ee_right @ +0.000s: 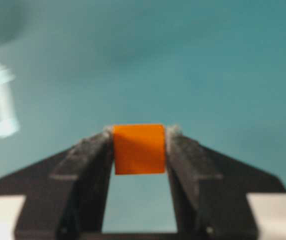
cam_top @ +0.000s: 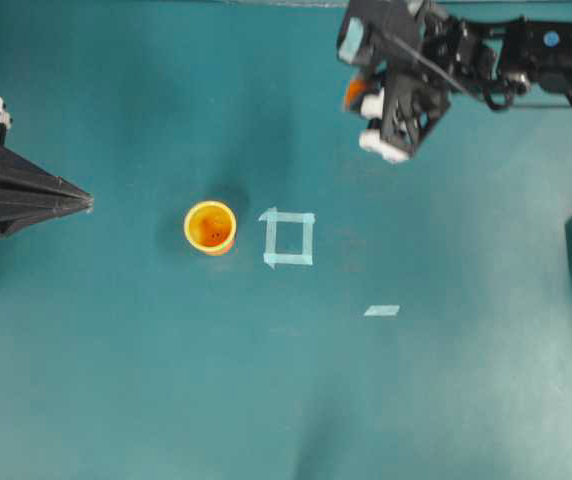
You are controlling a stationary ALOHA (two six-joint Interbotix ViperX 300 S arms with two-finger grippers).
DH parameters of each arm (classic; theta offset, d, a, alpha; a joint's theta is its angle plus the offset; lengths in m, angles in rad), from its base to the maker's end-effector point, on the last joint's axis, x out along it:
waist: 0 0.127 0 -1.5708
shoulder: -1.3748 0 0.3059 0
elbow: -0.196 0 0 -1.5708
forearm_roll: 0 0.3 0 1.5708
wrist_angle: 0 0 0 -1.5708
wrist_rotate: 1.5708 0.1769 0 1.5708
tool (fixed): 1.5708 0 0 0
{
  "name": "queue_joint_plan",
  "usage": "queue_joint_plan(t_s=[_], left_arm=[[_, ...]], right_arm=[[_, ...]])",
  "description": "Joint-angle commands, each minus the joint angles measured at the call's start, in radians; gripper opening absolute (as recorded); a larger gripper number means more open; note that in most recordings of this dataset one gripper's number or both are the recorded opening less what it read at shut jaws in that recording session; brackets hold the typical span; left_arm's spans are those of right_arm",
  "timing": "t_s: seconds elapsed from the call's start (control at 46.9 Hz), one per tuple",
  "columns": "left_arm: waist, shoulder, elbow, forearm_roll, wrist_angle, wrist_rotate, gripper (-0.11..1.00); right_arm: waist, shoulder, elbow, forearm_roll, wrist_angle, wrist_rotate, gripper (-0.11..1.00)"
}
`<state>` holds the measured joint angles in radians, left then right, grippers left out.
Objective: Move the block backward with right arm.
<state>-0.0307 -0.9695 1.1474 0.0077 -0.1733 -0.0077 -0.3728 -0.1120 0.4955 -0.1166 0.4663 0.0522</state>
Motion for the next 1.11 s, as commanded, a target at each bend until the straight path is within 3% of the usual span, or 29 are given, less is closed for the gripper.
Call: queue_joint_plan(t_s=[0.0,0.554,1.087], left_arm=[[-0.005,0.003,-0.031,0.002,-0.005,0.0,0.0],[-0.005,-0.002,-0.035,0.002,0.003,-0.002,0.0],[-0.005,-0.008,-0.044,0.002,0.026,-0.002,0.0]], right_arm=[[-0.044,0.002,-0.052,-0.028,-0.006,0.002,0.4],[-0.256,0.11,-0.238,-0.034,0.005,0.021,0.4],[-0.295,0.112,-0.244,-0.028,0.018,0.025,0.4]])
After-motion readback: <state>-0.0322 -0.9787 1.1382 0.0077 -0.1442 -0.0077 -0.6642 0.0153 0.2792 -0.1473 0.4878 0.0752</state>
